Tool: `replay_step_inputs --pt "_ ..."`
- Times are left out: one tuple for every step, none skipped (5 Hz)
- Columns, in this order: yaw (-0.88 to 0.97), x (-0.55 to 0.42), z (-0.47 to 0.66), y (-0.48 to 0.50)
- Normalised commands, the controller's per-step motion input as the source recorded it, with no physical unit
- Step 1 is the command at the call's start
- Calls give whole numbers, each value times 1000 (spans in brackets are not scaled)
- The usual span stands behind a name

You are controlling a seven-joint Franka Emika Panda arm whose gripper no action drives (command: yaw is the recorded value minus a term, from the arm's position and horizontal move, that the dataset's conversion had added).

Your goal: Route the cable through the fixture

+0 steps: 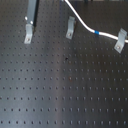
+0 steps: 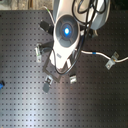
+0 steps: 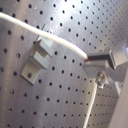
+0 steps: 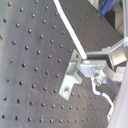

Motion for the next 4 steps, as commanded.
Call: replay_step_inputs --pt "-680 -156 285 38" --pt "-671 -124 348 63" --pt "-617 -77 436 20" --pt "-491 -4 429 -50"
